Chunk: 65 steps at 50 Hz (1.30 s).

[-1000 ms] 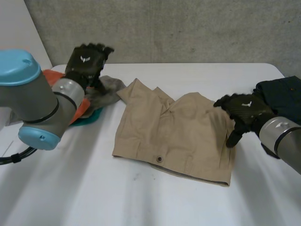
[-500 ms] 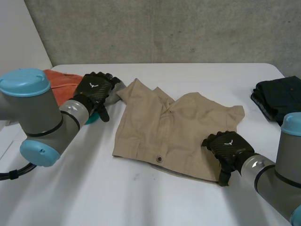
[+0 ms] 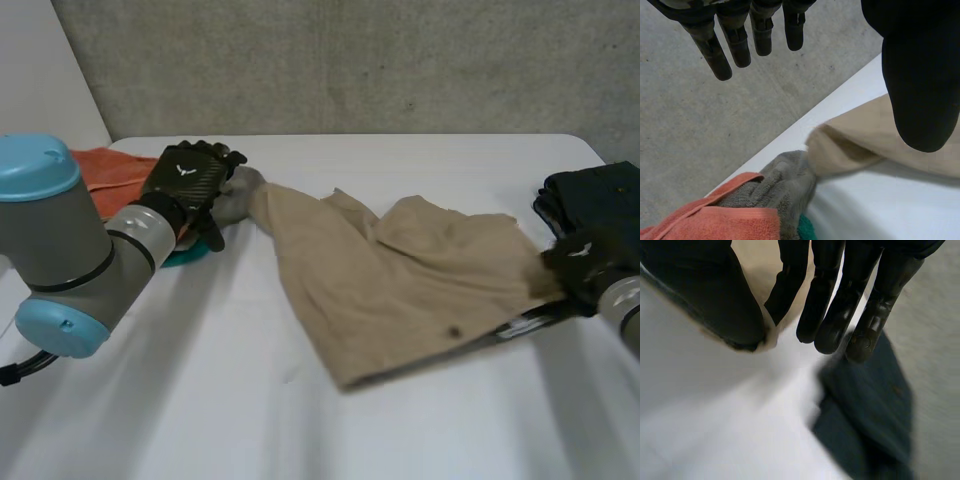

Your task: Fold the laundry.

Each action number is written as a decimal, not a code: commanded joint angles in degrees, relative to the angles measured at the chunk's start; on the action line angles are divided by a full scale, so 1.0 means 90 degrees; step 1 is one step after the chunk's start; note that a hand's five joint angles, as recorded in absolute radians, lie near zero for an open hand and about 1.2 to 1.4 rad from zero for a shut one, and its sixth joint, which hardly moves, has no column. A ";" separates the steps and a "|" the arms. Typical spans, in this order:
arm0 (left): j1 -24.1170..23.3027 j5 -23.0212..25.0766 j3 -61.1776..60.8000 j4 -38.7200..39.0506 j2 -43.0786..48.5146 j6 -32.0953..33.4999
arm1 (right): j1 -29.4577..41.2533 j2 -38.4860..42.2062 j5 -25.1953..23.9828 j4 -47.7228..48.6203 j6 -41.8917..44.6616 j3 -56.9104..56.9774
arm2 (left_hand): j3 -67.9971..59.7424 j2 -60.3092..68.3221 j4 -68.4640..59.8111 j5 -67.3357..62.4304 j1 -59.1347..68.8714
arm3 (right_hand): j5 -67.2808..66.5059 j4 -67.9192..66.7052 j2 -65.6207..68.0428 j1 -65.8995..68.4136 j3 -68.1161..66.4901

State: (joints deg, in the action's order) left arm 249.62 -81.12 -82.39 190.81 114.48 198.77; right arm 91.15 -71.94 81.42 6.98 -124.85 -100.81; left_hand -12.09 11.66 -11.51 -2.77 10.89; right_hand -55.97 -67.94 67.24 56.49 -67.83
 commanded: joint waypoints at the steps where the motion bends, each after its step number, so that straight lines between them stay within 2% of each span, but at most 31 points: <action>1: 0.0048 0.0019 -0.0025 0.0039 -0.0035 0.0005 | -0.0275 0.0365 0.0582 0.0435 0.0562 0.1053 | 0.0077 -0.0030 0.0013 0.0153 0.0056 | -0.1559 -0.1340 0.1418 0.2612 -0.1352; 2: 0.0058 0.0019 -0.0006 0.0039 -0.0025 0.0005 | -0.0274 0.0385 0.0582 0.0465 0.0503 0.1112 | 0.0077 -0.0030 0.0013 0.0153 0.0056 | -0.0733 -0.0514 0.0592 0.1786 -0.0526; 3: 0.0058 0.0019 0.0043 0.0039 0.0023 0.0005 | -0.0274 0.0405 0.0582 0.0484 0.0445 0.1142 | 0.0077 -0.0030 0.0013 0.0153 0.0056 | 0.1515 0.1733 -0.1655 -0.0461 0.1721; 4: 0.0048 0.0019 0.0053 0.0039 0.0024 0.0005 | -0.0207 0.0405 0.0582 0.0504 0.0289 0.1181 | 0.0059 -0.0012 -0.0006 0.0135 0.0075 | 0.6070 0.6289 -0.6211 -0.5017 0.6277; 5: 0.0038 0.0019 0.0063 0.0058 0.0034 0.0005 | -0.0148 0.0395 0.0592 0.0504 0.0182 0.1181 | 0.0058 -0.0012 -0.0006 0.0134 0.0075 | 0.6219 0.6438 -0.6360 -0.5166 0.6425; 11: -0.0049 -0.0010 0.0365 0.0263 0.0589 0.0092 | 0.0711 0.0279 0.0621 0.0436 -0.0989 0.1016 | -0.0035 0.0082 -0.0099 0.0041 0.0168 | 0.6219 0.6438 -0.6360 -0.5166 0.6425; 17: -0.0128 0.0019 0.1019 0.0342 0.1214 0.0122 | 0.1375 -0.0854 0.0611 -0.0218 -0.2484 0.0264 | -0.0277 0.0324 -0.0341 -0.0201 0.0411 | 0.6219 0.6438 -0.6360 -0.5166 0.6425; 19: -0.0167 0.0029 0.1370 0.0352 0.1546 0.0151 | 0.1522 -0.1010 0.0621 -0.0384 -0.2845 0.0108 | -0.0427 0.0474 -0.0491 -0.0351 0.0560 | 0.6219 0.6438 -0.6360 -0.5166 0.6425; 24: -0.0225 0.0097 0.2093 0.0352 0.2152 0.0297 | 0.2439 -0.1070 0.0699 -0.0863 -0.4144 -0.0351 | -0.0670 0.0717 -0.0734 -0.0594 0.0804 | 0.6219 0.6438 -0.6360 -0.5166 0.6425; 31: -0.0333 0.0819 0.2651 0.0351 0.2826 0.0649 | 0.3133 -0.0807 0.0952 -0.0834 -0.4887 -0.0868 | -0.0839 0.0886 -0.0903 -0.0763 0.0972 | 0.5913 0.6132 -0.6054 -0.4860 0.6119; 34: -0.0391 0.1014 0.2729 0.0342 0.3040 0.0853 | 0.3202 -0.0611 0.1187 -0.0678 -0.4907 -0.0996 | -0.0839 0.0886 -0.0903 -0.0763 0.0972 | 0.5781 0.5999 -0.5921 -0.4727 0.5987; 40: -0.0499 0.1015 0.2856 0.0342 0.3393 0.1352 | 0.3436 -0.0250 0.1519 -0.0180 -0.4839 -0.1162 | -0.1453 0.1500 -0.1517 -0.1377 0.1587 | 0.4922 0.5141 -0.5063 -0.3869 0.5129; 44: -0.0528 0.1005 0.2924 0.0342 0.3510 0.1499 | 0.3446 -0.0152 0.1627 0.0171 -0.4810 -0.1270 | -0.3151 0.3198 -0.3215 -0.3075 0.3284 | 0.3690 0.3909 -0.3831 -0.2637 0.3897; 46: -0.0557 0.0996 0.2924 0.0342 0.3539 0.1508 | 0.3446 -0.0132 0.1666 0.0337 -0.4761 -0.1309 | -0.4684 0.4730 -0.4748 -0.4608 0.4817 | 0.2794 0.3013 -0.2935 -0.1741 0.3000; 51: -0.0616 0.0947 0.2915 0.0342 0.3539 0.1508 | 0.3407 -0.0093 0.1909 0.0835 -0.4352 -0.1387 | -0.7542 0.7589 -0.7607 -0.7466 0.7676 | -0.0025 0.0193 -0.0116 0.1078 0.0181; 55: -0.0655 0.0703 0.2905 0.0352 0.3481 0.1518 | 0.3291 0.0043 0.2105 0.0924 -0.4088 -0.1368 | -0.7546 0.7593 -0.7610 -0.7470 0.7679 | -0.1557 -0.1339 0.1417 0.2610 -0.1351; 61: -0.0743 0.0079 0.2633 0.0391 0.2751 0.1518 | 0.3046 -0.0122 0.2066 0.0846 -0.3775 -0.1231 | -0.7546 0.7593 -0.7610 -0.7470 0.7679 | -0.1559 -0.1340 0.1418 0.2612 -0.1352; 65: -0.0753 -0.0214 0.2184 0.0371 0.1922 0.1518 | 0.2978 -0.0912 0.2076 0.0564 -0.3054 -0.0948 | -0.7546 0.7593 -0.7610 -0.7470 0.7679 | -0.1559 -0.1340 0.1418 0.2612 -0.1352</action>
State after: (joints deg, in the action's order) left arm 243.04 -78.63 -57.87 194.33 141.49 212.47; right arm 119.18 -73.36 100.22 14.84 -158.78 -111.99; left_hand -67.90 68.34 -68.41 -56.19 65.91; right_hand -56.41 -67.97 67.03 53.82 -67.84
